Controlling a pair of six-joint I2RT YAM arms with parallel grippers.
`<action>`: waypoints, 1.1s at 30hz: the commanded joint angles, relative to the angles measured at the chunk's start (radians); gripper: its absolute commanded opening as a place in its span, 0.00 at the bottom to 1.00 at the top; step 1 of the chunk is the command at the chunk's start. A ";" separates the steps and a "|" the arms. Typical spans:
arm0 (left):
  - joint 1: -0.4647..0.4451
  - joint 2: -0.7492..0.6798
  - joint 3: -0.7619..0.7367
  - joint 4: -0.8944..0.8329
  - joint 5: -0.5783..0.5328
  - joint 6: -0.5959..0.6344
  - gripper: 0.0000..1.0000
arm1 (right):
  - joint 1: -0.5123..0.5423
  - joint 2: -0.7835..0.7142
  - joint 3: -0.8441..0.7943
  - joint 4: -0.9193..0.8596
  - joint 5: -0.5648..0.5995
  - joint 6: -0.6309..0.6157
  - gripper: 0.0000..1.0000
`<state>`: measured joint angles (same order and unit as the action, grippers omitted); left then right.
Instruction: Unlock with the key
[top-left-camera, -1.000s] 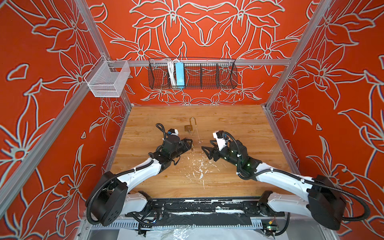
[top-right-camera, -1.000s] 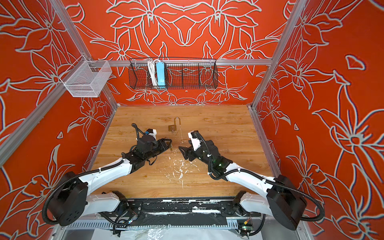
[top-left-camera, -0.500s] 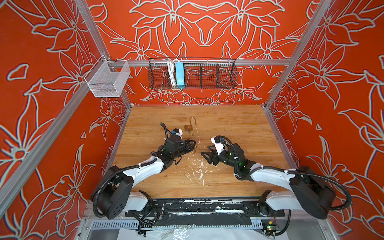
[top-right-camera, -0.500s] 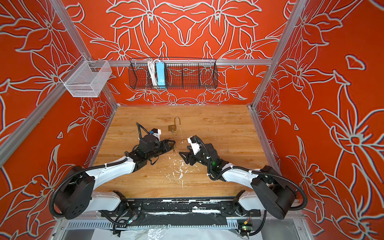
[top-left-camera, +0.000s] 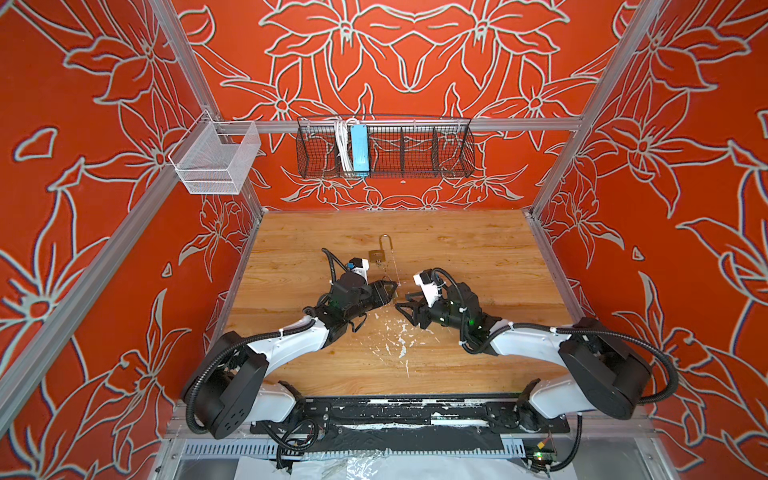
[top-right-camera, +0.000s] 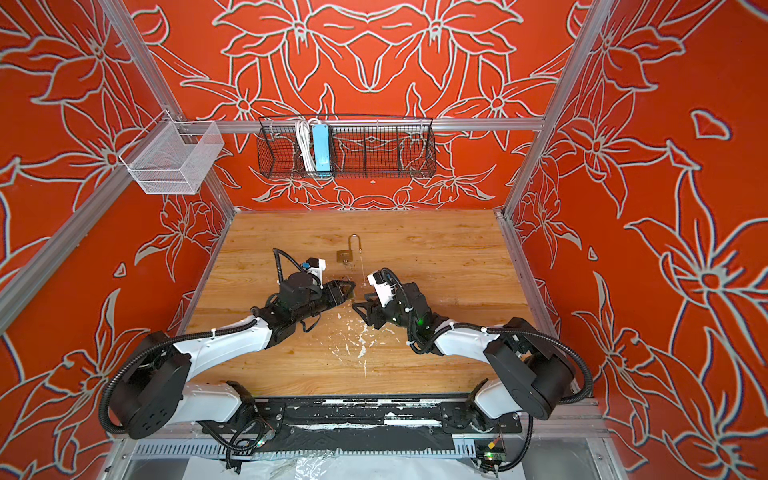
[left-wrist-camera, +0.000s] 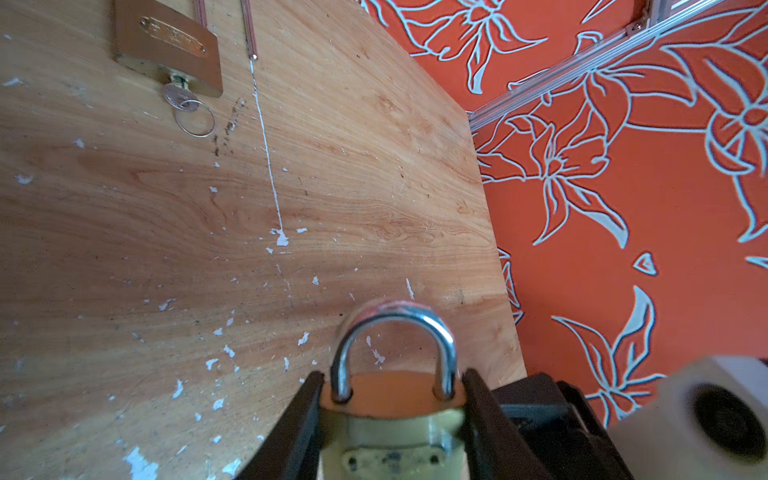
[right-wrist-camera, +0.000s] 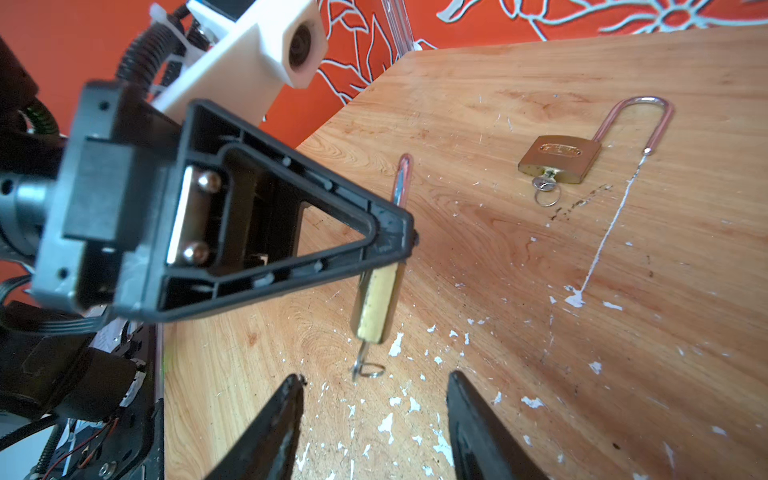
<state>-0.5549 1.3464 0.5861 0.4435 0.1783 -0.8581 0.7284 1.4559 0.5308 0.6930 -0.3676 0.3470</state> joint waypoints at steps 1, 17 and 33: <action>-0.012 -0.013 -0.009 0.115 0.011 -0.016 0.00 | 0.003 0.019 0.032 0.029 -0.013 0.019 0.54; -0.025 -0.006 -0.021 0.141 -0.003 -0.029 0.00 | 0.003 0.077 0.065 0.022 -0.029 0.043 0.27; -0.025 0.056 -0.110 0.350 -0.022 -0.050 0.00 | -0.006 0.121 0.056 0.139 -0.130 0.105 0.00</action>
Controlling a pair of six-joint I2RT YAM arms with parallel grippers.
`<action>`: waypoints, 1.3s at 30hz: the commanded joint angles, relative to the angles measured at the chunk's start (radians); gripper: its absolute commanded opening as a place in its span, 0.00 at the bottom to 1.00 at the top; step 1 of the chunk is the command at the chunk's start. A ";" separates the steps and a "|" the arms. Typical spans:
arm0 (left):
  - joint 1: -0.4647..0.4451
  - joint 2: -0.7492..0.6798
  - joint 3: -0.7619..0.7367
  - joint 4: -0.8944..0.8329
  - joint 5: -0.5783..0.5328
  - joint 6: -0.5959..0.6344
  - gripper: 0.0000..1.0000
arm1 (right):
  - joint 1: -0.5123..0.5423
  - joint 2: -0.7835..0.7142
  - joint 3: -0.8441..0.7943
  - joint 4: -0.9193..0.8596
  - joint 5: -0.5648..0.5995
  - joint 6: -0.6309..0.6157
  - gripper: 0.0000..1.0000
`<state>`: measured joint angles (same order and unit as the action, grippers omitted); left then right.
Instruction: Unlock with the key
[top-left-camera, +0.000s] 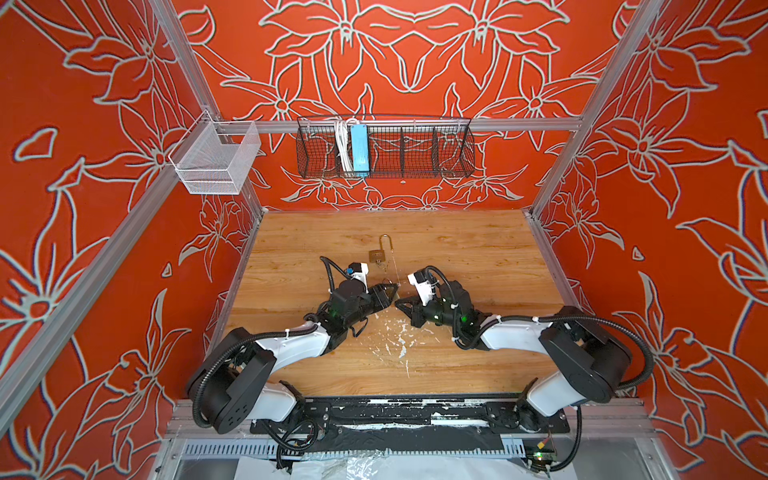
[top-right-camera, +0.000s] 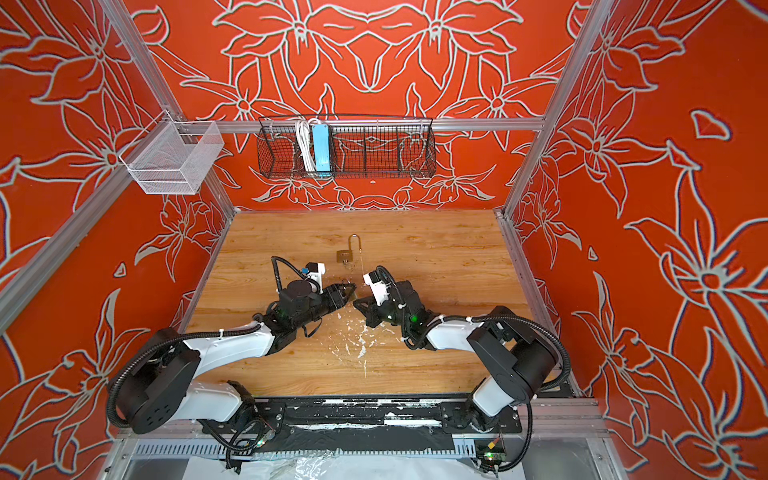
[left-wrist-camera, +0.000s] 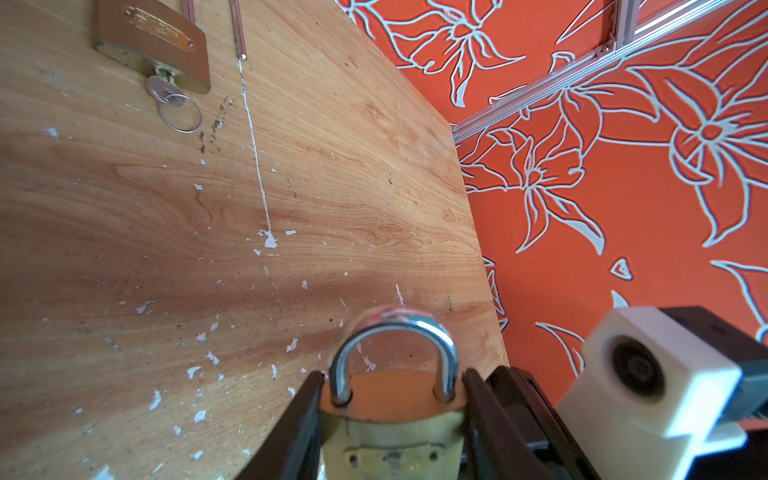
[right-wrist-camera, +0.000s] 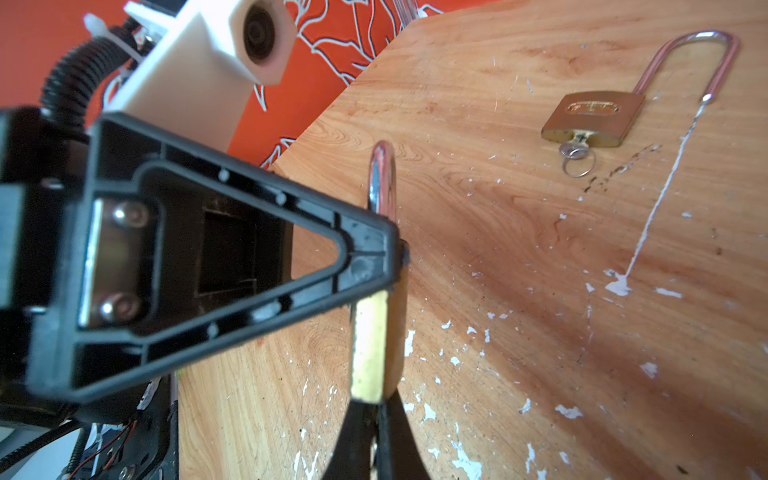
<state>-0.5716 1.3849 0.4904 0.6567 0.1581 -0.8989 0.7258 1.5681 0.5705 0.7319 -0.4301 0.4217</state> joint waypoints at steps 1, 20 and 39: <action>-0.008 0.023 -0.021 0.153 0.000 -0.009 0.00 | -0.003 0.012 0.014 0.112 -0.078 0.037 0.00; -0.008 0.073 -0.087 0.379 0.079 0.069 0.00 | -0.069 0.163 -0.034 0.608 -0.294 0.310 0.00; -0.007 -0.103 0.083 -0.098 0.068 0.337 0.97 | -0.074 -0.069 -0.067 0.152 -0.001 0.065 0.00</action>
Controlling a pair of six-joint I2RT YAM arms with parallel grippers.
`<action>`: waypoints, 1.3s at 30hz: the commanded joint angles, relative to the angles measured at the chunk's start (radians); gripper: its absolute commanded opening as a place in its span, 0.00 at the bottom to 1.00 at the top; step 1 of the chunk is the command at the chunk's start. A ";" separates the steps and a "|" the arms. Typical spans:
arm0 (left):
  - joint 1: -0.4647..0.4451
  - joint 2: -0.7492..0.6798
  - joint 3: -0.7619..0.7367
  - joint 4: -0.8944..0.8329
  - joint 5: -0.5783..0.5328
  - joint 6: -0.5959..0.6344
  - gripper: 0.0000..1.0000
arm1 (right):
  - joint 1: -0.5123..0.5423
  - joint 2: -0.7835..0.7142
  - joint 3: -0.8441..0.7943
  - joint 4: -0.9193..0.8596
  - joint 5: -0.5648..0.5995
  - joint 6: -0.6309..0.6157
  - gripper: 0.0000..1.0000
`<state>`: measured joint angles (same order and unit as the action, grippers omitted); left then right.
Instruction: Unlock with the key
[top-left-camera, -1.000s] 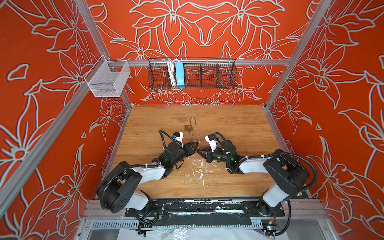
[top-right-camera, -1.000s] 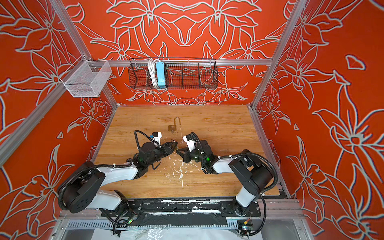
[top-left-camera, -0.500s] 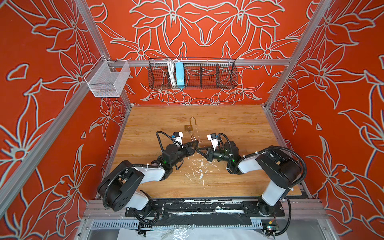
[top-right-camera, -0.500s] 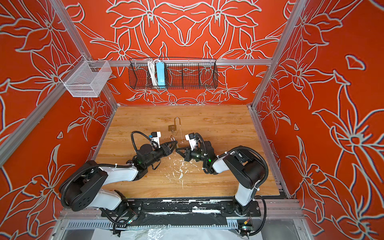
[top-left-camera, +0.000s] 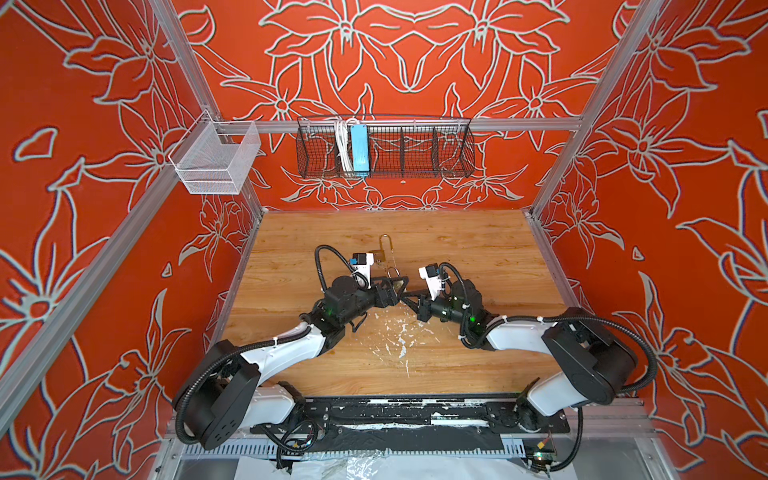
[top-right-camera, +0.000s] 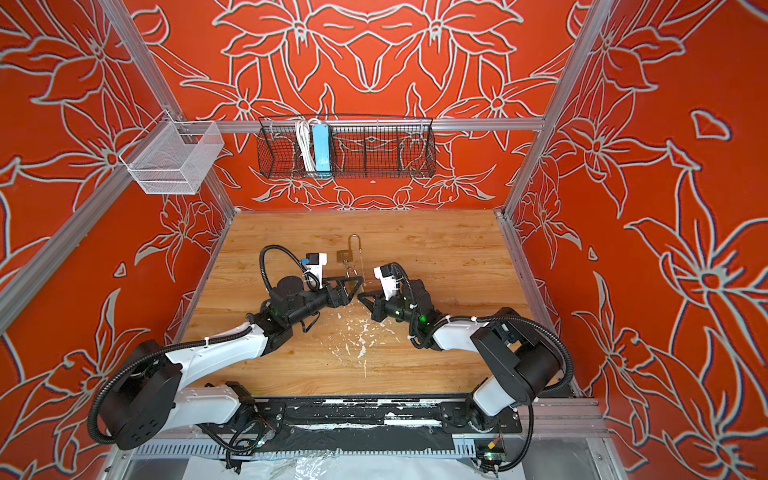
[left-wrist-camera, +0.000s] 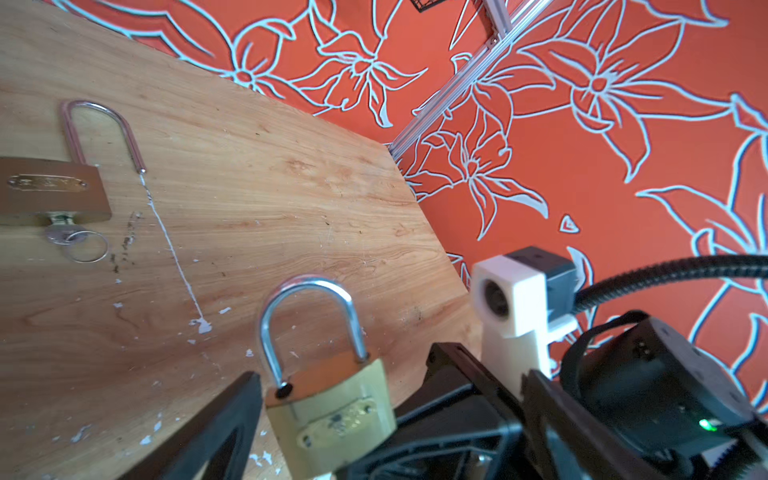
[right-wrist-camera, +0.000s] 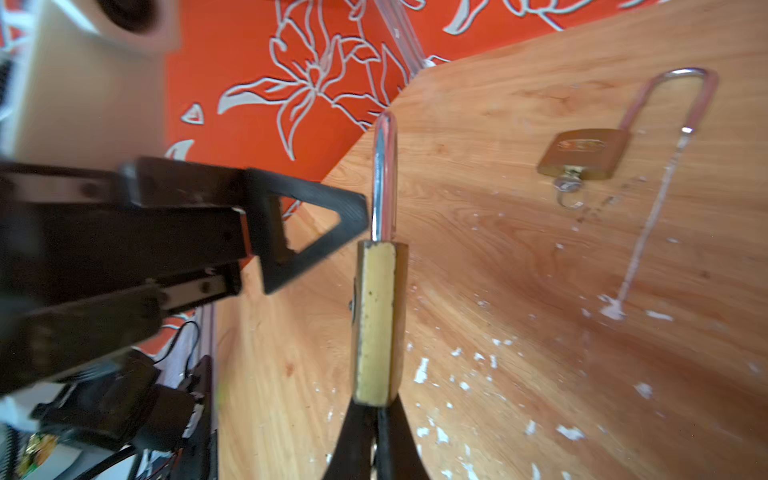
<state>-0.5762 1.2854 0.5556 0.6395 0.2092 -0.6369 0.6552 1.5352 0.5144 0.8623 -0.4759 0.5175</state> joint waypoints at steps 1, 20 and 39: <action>-0.002 -0.004 0.015 -0.080 0.015 0.077 0.97 | -0.006 -0.043 -0.015 0.026 0.046 -0.031 0.00; -0.001 0.125 0.048 -0.012 0.109 -0.001 0.99 | -0.029 -0.072 -0.062 0.105 0.047 -0.006 0.00; -0.069 0.217 0.025 0.098 -0.080 -0.118 0.80 | -0.023 -0.042 -0.047 0.122 0.016 0.003 0.00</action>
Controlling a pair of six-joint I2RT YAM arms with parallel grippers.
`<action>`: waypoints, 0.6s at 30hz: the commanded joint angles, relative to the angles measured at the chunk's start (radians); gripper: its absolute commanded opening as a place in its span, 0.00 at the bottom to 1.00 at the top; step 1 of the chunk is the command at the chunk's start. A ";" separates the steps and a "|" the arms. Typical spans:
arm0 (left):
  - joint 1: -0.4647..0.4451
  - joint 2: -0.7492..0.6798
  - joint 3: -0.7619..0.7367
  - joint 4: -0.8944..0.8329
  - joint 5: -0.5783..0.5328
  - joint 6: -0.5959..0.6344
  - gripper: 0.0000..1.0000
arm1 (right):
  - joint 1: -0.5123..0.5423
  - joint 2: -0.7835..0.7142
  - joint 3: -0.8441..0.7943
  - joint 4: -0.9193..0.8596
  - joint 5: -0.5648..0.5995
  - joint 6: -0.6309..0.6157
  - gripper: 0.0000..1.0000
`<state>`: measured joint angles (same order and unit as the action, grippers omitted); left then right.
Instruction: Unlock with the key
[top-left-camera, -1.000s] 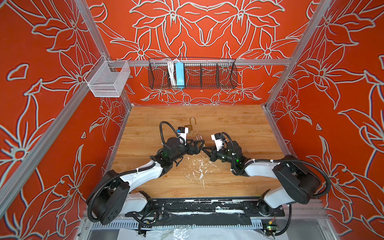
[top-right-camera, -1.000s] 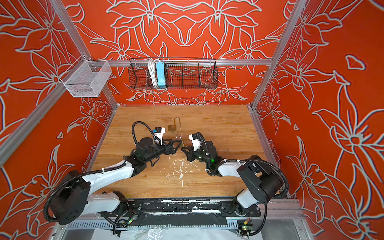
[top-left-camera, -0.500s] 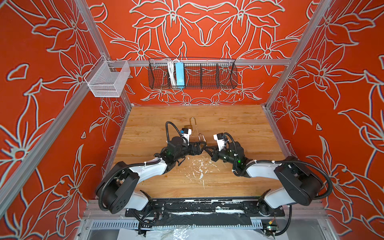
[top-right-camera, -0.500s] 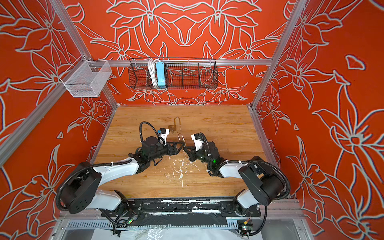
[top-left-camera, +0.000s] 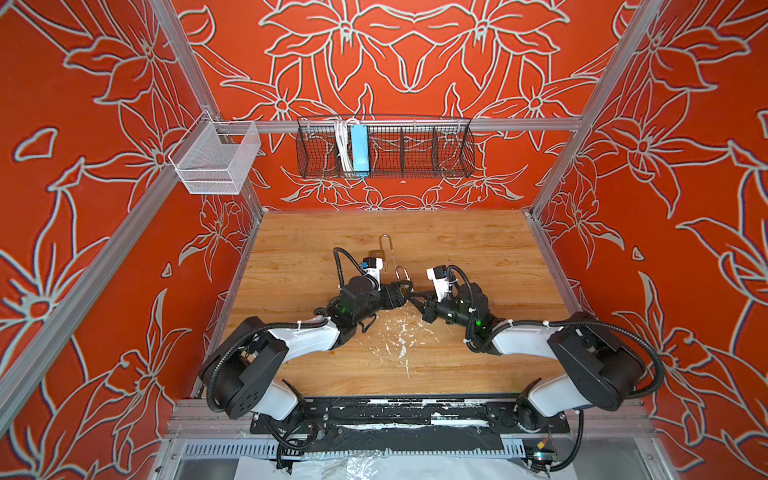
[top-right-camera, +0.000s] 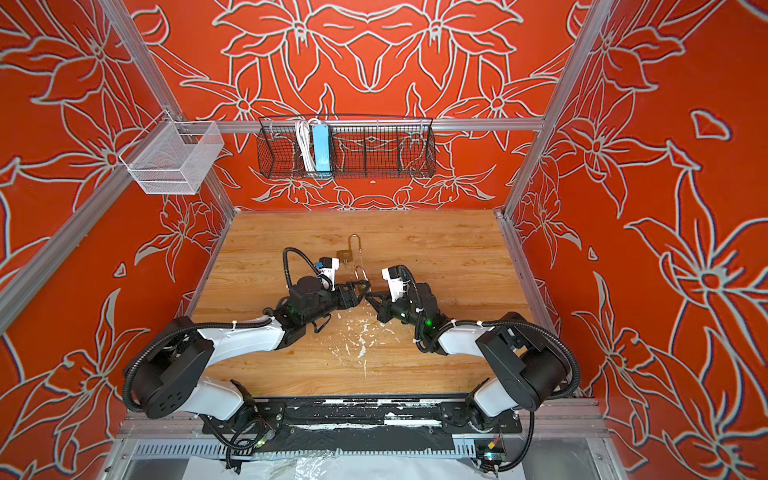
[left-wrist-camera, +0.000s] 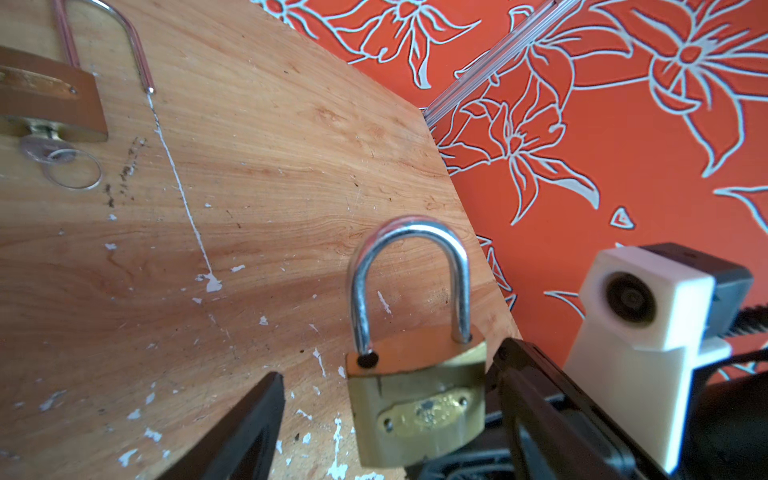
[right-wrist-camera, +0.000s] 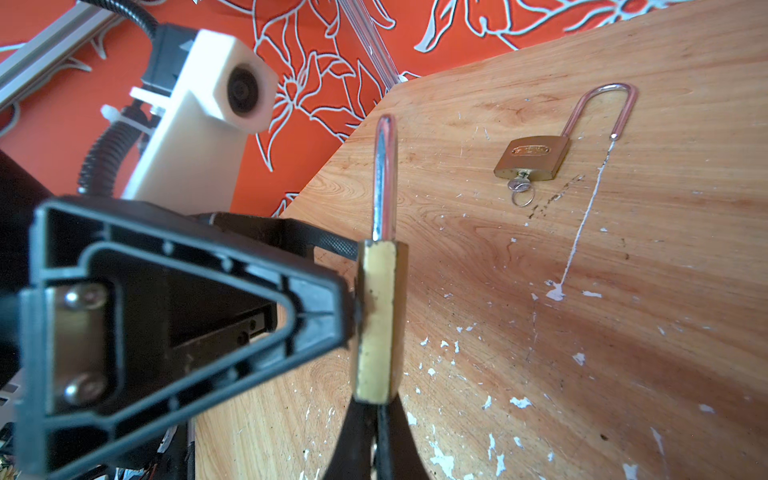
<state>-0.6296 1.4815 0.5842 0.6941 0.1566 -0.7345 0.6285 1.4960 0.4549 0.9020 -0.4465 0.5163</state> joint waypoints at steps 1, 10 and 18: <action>-0.020 0.026 -0.002 0.049 -0.029 -0.020 0.79 | 0.005 0.000 0.014 0.081 -0.011 0.002 0.00; -0.055 0.031 -0.011 0.063 -0.120 -0.011 0.73 | 0.041 -0.008 0.032 0.005 0.047 -0.048 0.00; -0.056 0.049 -0.005 0.064 -0.127 0.008 0.51 | 0.068 -0.014 0.044 -0.041 0.103 -0.082 0.00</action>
<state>-0.6804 1.5150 0.5812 0.7269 0.0456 -0.7448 0.6891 1.4979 0.4614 0.8265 -0.3779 0.4625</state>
